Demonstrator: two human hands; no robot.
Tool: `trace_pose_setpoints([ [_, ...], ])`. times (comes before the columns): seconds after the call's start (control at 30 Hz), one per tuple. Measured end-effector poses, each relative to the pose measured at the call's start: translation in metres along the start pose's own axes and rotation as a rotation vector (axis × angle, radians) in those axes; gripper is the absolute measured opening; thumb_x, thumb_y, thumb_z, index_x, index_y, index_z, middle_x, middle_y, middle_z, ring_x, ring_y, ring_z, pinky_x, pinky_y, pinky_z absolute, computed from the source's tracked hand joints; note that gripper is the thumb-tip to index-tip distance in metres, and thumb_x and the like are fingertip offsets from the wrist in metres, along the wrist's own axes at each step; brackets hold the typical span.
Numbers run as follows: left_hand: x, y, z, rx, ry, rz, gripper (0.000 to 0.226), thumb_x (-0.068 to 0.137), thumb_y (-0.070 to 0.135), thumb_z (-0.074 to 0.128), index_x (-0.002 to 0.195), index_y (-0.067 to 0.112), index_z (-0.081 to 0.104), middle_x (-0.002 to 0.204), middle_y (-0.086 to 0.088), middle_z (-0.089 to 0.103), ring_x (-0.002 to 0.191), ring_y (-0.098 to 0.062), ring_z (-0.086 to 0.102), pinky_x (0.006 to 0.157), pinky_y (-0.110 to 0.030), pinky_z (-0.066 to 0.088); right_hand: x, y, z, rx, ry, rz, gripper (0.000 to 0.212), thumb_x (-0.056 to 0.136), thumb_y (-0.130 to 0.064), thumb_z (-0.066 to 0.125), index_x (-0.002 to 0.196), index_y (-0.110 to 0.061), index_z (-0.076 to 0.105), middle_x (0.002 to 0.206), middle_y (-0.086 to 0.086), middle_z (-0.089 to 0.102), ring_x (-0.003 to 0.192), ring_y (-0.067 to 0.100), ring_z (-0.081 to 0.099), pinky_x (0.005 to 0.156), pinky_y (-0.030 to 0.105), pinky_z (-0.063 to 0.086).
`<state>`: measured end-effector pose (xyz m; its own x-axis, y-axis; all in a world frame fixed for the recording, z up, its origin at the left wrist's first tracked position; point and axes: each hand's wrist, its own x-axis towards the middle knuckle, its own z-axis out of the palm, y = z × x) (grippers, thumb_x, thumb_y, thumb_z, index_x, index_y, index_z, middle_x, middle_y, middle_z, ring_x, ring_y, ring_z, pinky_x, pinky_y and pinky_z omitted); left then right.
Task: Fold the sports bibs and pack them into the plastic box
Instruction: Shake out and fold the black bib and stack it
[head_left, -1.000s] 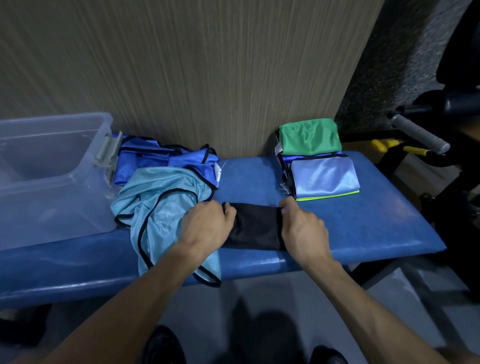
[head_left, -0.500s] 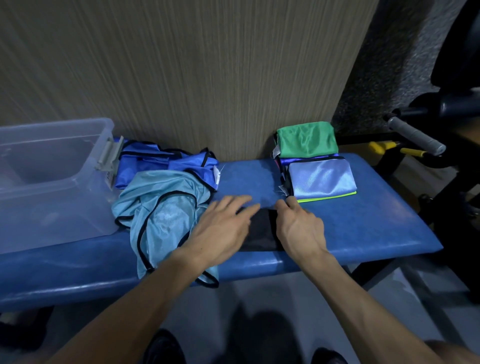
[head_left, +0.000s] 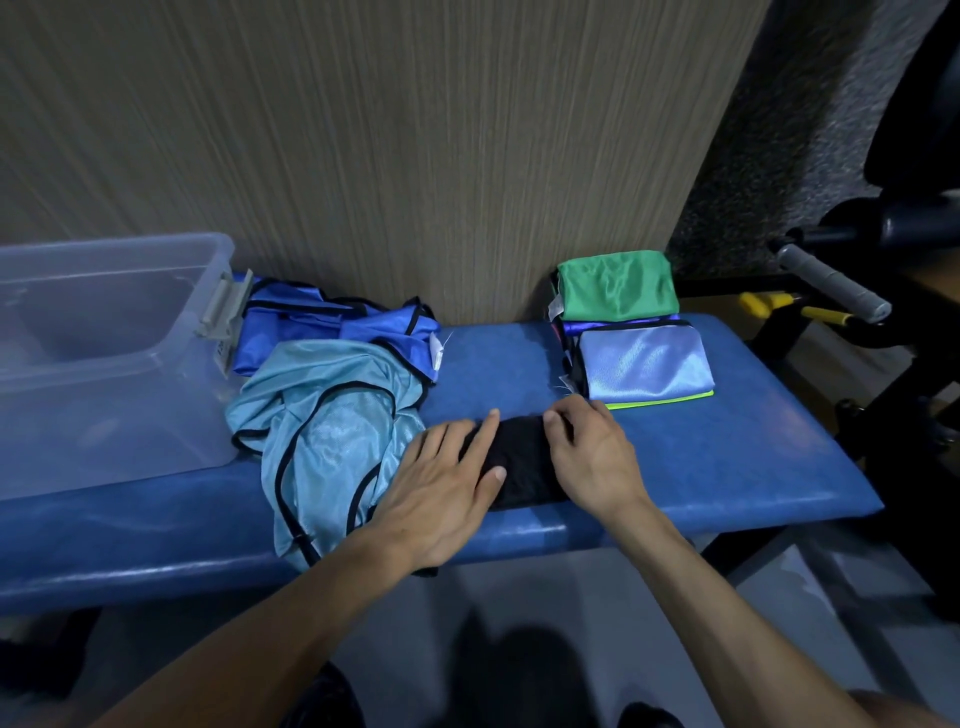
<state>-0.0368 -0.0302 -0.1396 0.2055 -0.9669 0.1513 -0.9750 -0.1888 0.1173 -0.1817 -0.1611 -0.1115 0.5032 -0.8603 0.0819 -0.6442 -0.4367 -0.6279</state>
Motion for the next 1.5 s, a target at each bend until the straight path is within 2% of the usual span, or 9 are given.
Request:
trace_pose_setpoints([
  [0.2,0.002,-0.001,0.001,0.007,-0.014,-0.030,0.071,0.101,0.055,0.004,0.163,0.021,0.000,0.138,0.002,0.037,0.125,-0.019,0.037,0.112,-0.038,0.032,0.005,0.002,0.010,0.255,0.057,0.057,0.019,0.101,-0.034,0.057,0.103,-0.017,0.066,0.107,0.004,0.064,0.104,0.018,0.059,0.089,0.031,0.043],
  [0.33,0.014,-0.006,-0.008,0.054,-0.064,-0.050,0.074,0.097,0.056,-0.005,0.160,0.024,0.017,0.127,0.003,0.042,0.113,-0.020,0.039,0.106,-0.041,0.033,0.005,0.005,0.017,0.384,0.146,0.071,0.012,0.096,-0.028,0.068,0.092,-0.016,0.070,0.092,-0.002,0.072,0.092,0.014,0.066,0.088,0.027,0.049],
  [0.47,0.031,-0.010,-0.018,0.043,-0.113,-0.081,0.051,0.105,0.050,0.007,0.115,0.027,0.052,0.105,0.006,0.044,0.104,-0.021,0.041,0.100,-0.042,0.032,0.008,0.007,0.017,0.393,0.197,0.044,0.009,0.094,-0.027,0.070,0.090,-0.018,0.071,0.094,-0.001,0.072,0.091,0.011,0.065,0.087,0.024,0.048],
  [0.53,0.035,-0.009,-0.019,0.033,-0.071,-0.055,0.039,0.107,0.045,0.014,0.097,0.027,0.046,0.098,0.008,0.041,0.100,-0.019,0.040,0.097,-0.039,0.032,0.011,0.011,0.013,0.392,0.220,0.034,0.007,0.094,-0.025,0.070,0.089,-0.020,0.071,0.096,-0.001,0.071,0.092,0.010,0.064,0.087,0.023,0.047],
  [0.73,0.043,-0.003,-0.026,-0.154,-0.178,0.003,0.028,0.109,0.035,0.022,0.092,0.026,0.043,0.098,0.010,0.039,0.094,-0.015,0.037,0.091,-0.035,0.031,0.014,0.018,-0.009,0.339,0.298,-0.115,0.004,0.094,-0.020,0.069,0.093,-0.020,0.073,0.095,-0.007,0.065,0.091,-0.002,0.059,0.081,0.003,0.037],
  [1.0,0.072,0.009,-0.045,-0.648,-0.271,-0.081,0.034,0.107,0.048,0.030,0.087,0.024,0.042,0.084,0.003,0.054,0.086,-0.018,0.055,0.085,-0.043,0.045,0.031,0.027,-0.046,0.359,0.387,-0.182,0.006,0.095,-0.015,0.068,0.093,-0.018,0.073,0.096,-0.004,0.069,0.096,0.003,0.062,0.083,0.008,0.042],
  [1.1,0.093,0.017,-0.052,-0.737,-0.195,-0.058,0.033,0.107,0.052,0.032,0.093,0.027,0.047,0.086,0.006,0.057,0.089,-0.015,0.057,0.087,-0.041,0.046,0.051,0.032,-0.069,0.364,0.411,-0.163,0.007,0.095,-0.017,0.069,0.092,-0.022,0.072,0.096,-0.003,0.068,0.091,0.001,0.063,0.079,0.007,0.042],
  [1.3,0.190,0.028,-0.065,-0.763,0.069,-0.047,0.026,0.108,0.034,0.045,0.105,0.016,0.063,0.098,-0.003,0.069,0.099,-0.023,0.063,0.092,-0.045,0.049,0.135,0.048,-0.111,0.345,0.455,-0.114,0.007,0.093,-0.027,0.069,0.087,-0.024,0.070,0.088,0.000,0.072,0.083,0.013,0.068,0.083,0.034,0.053],
  [1.5,0.285,0.034,-0.076,-0.719,0.250,-0.242,0.017,0.104,0.033,0.053,0.108,0.018,0.059,0.104,-0.003,0.068,0.100,-0.025,0.062,0.085,-0.036,0.047,0.223,0.039,-0.133,0.391,0.497,0.020,0.018,0.091,-0.025,0.074,0.095,-0.014,0.061,0.084,-0.003,0.070,0.082,0.013,0.065,0.084,0.029,0.048],
])
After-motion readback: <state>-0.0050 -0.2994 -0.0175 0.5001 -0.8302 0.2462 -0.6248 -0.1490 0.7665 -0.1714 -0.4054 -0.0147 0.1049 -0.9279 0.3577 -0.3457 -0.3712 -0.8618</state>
